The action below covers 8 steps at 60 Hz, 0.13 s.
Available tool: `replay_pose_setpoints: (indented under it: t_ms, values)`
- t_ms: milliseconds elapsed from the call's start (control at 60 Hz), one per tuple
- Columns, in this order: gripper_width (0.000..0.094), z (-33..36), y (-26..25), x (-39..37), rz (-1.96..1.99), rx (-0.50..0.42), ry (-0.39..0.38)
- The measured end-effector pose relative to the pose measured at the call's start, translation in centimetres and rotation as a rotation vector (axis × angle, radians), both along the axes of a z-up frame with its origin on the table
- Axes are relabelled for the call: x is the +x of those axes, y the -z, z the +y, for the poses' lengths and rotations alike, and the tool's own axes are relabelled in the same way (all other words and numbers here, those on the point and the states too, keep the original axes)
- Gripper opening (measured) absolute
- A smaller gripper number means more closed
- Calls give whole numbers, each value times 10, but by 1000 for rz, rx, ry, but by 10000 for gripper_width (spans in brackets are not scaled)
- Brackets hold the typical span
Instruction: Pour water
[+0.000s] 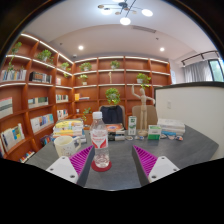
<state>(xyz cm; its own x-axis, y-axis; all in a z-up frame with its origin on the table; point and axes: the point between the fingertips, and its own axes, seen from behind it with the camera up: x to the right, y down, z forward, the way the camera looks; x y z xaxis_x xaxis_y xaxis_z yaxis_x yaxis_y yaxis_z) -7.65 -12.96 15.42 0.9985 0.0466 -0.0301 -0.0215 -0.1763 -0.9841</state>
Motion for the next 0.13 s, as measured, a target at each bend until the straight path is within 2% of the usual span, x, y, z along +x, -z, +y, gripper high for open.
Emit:
replay_pose_setpoints:
  t_ms: [133]
  values:
    - [775, -7, -11, 11, -2, 37, 33]
